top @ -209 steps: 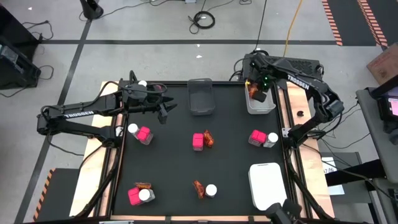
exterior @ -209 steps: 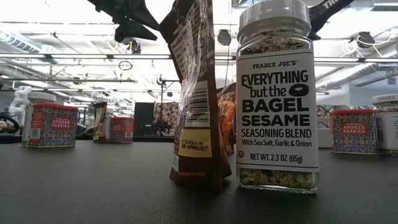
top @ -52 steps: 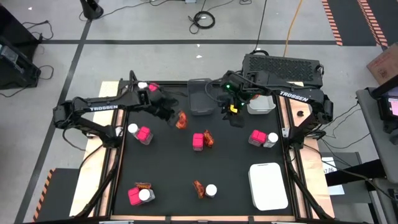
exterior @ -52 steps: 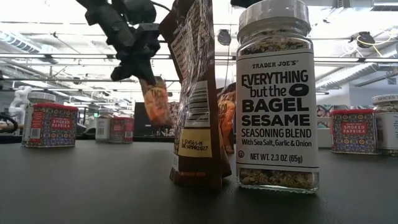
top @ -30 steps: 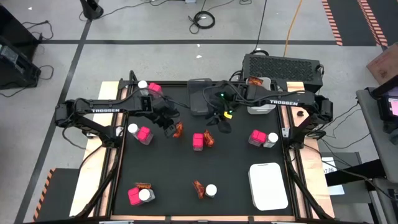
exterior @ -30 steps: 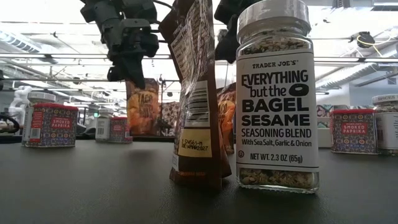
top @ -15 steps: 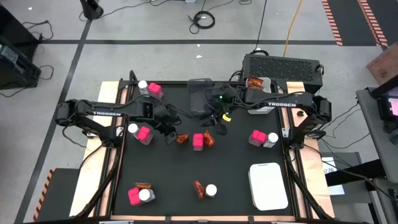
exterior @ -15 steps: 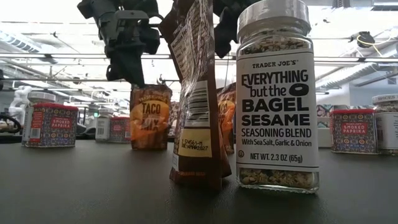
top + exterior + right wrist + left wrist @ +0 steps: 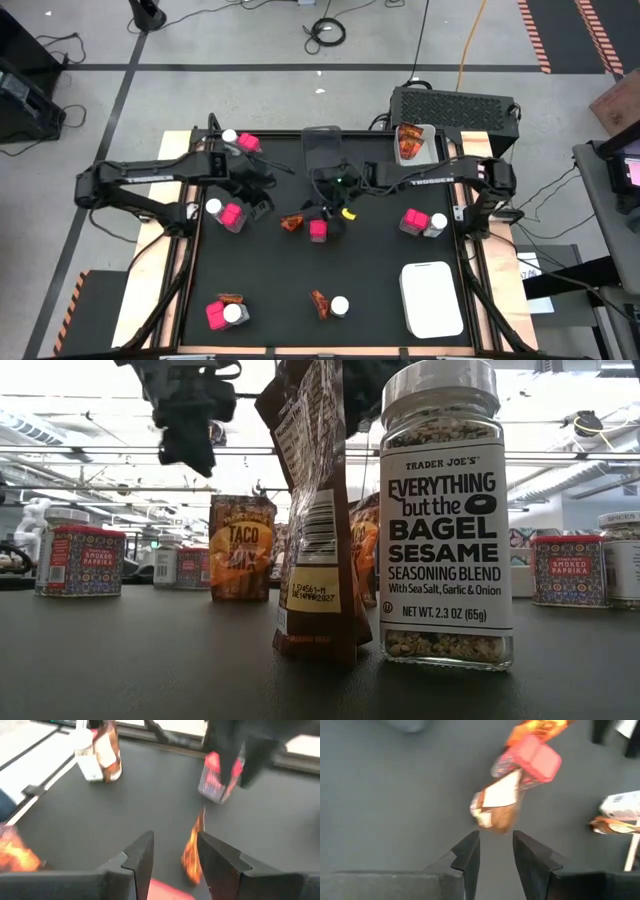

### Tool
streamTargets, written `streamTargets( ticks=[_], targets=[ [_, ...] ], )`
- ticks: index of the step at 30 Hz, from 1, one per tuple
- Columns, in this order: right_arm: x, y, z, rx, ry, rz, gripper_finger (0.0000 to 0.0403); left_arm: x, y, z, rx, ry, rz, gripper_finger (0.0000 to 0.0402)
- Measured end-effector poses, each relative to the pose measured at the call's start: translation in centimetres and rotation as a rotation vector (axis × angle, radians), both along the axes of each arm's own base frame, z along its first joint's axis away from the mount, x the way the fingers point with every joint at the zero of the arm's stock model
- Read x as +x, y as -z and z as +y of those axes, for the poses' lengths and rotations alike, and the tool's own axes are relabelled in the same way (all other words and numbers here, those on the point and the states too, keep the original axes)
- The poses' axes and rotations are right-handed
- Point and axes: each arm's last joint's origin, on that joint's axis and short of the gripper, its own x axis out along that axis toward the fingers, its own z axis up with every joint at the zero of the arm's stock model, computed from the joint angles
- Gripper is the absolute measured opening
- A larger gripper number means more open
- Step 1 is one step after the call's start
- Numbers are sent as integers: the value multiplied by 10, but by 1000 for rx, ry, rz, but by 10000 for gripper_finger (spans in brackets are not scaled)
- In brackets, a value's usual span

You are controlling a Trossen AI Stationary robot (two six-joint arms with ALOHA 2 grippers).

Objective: Sort spices by type
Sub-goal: Put the orange seasoning pack into the top white bin

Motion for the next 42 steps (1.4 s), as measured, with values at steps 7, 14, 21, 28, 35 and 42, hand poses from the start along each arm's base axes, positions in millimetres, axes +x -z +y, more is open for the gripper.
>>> streamTargets(
  ticks=[7, 14, 21, 28, 35, 42],
  targets=[
    [20, 19, 5, -46, 47, -35, 146, -27, -19, 6, 105, -107, -39, 119],
    [47, 41, 2, -39, 47, 54, 146, -43, -15, 11, 119, -85, 71, 119],
    [61, 59, 0, -49, 63, 185, 146, -63, -17, 11, 139, -146, -67, 119],
    [58, 62, -2, -89, 127, 272, 118, -73, -14, 8, 157, -178, -156, 119],
    [58, 61, 0, -57, 78, 265, 39, -72, -22, 9, 213, -153, -238, 119],
    [58, 60, 4, -6, 18, 254, 15, -69, -25, 10, 259, -118, -279, 119]
  ],
)
